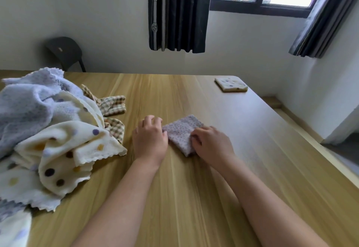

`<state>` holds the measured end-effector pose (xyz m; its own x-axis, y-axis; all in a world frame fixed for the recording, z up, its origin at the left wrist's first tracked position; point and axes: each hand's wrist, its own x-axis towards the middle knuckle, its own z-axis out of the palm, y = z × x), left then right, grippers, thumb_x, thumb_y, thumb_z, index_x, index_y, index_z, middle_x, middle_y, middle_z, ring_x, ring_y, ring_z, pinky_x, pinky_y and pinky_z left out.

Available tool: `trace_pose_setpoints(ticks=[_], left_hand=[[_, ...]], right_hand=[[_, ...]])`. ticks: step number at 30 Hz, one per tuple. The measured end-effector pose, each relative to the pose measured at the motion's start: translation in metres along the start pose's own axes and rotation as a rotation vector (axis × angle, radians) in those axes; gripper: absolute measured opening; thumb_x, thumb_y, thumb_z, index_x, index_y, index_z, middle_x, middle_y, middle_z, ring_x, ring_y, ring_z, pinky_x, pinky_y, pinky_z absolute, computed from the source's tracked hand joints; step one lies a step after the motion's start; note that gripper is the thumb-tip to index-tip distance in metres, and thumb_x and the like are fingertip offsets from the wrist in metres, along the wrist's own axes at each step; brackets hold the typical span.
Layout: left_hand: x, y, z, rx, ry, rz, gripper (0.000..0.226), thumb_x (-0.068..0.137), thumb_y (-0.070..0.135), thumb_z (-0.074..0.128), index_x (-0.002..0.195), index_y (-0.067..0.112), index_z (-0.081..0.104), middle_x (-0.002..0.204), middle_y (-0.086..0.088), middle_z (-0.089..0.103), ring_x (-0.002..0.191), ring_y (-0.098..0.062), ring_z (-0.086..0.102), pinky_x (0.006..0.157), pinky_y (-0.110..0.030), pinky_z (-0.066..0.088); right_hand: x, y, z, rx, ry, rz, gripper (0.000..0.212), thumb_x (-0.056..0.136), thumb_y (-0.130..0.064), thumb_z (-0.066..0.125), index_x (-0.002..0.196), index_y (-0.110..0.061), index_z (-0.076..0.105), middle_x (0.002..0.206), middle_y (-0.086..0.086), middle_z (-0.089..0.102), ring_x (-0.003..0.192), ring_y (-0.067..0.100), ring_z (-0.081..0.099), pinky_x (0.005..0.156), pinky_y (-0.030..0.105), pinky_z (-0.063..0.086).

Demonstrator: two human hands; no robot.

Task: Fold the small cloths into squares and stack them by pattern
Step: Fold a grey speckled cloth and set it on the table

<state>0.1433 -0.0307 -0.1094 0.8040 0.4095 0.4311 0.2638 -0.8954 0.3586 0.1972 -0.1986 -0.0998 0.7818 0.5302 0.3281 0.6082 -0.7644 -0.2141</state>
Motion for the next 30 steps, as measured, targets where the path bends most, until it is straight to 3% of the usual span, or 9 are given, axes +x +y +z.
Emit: trace_pose_setpoints(ticks=[1,3,7,11,18,23,30], left_hand=[[0.001,-0.003,0.0,-0.009,0.023,-0.025,0.035,0.09,0.024,0.059,0.124,0.014,0.056,0.133,-0.007,0.05,0.123,-0.025,0.046,0.1,-0.04,0.038],[0.002,-0.005,-0.001,-0.029,0.016,-0.036,0.036,0.092,0.019,0.055,0.127,0.013,0.055,0.136,-0.009,0.049,0.126,-0.026,0.045,0.104,-0.042,0.037],[0.004,0.007,0.003,0.009,-0.131,0.0,0.045,0.097,0.022,0.044,0.14,0.014,0.042,0.152,-0.01,0.034,0.143,-0.024,0.026,0.117,-0.045,0.018],[0.023,0.009,0.006,0.056,-0.242,0.074,0.051,0.099,0.033,0.04,0.147,0.019,0.032,0.158,-0.007,0.022,0.147,-0.021,0.014,0.119,-0.043,0.009],[0.08,0.004,0.027,0.051,-0.396,-0.022,0.055,0.099,0.045,0.035,0.149,0.021,0.028,0.159,-0.006,0.017,0.147,-0.021,0.012,0.119,-0.044,0.009],[0.096,0.001,0.047,0.107,-0.415,-0.02,0.056,0.1,0.048,0.028,0.151,0.025,0.02,0.161,-0.001,0.009,0.148,-0.017,0.002,0.119,-0.045,-0.002],[0.097,-0.001,0.052,0.133,-0.42,-0.016,0.058,0.1,0.048,0.024,0.152,0.027,0.014,0.162,0.001,0.004,0.148,-0.016,-0.003,0.12,-0.045,-0.003]], right_hand=[[0.0,0.0,-0.001,-0.02,0.031,0.02,0.026,0.095,-0.028,0.046,0.108,-0.022,0.068,0.118,-0.005,0.065,0.111,0.019,0.055,0.084,0.032,0.046],[-0.001,-0.003,-0.002,0.035,-0.011,-0.038,0.031,0.097,-0.03,0.048,0.124,-0.024,0.062,0.138,-0.003,0.054,0.13,0.022,0.044,0.102,0.033,0.035],[-0.002,-0.008,0.002,0.056,-0.283,-0.044,0.046,0.103,-0.039,0.031,0.149,-0.032,0.03,0.16,-0.006,0.019,0.148,0.021,0.009,0.118,0.034,0.006],[0.026,0.015,0.007,0.048,-0.306,0.045,0.048,0.103,-0.039,0.029,0.15,-0.033,0.027,0.161,-0.006,0.014,0.149,0.021,0.006,0.119,0.038,0.005],[0.109,0.068,0.021,0.019,-0.305,0.138,0.047,0.103,-0.038,0.028,0.15,-0.03,0.028,0.161,-0.003,0.014,0.149,0.024,0.008,0.12,0.042,0.006],[0.173,0.093,0.038,-0.034,-0.274,0.164,0.047,0.103,-0.036,0.027,0.149,-0.028,0.031,0.16,0.0,0.018,0.148,0.026,0.013,0.12,0.044,0.008],[0.239,0.116,0.057,-0.043,-0.256,0.202,0.045,0.102,-0.034,0.027,0.146,-0.026,0.036,0.159,-0.002,0.022,0.147,0.027,0.016,0.119,0.046,0.012]])
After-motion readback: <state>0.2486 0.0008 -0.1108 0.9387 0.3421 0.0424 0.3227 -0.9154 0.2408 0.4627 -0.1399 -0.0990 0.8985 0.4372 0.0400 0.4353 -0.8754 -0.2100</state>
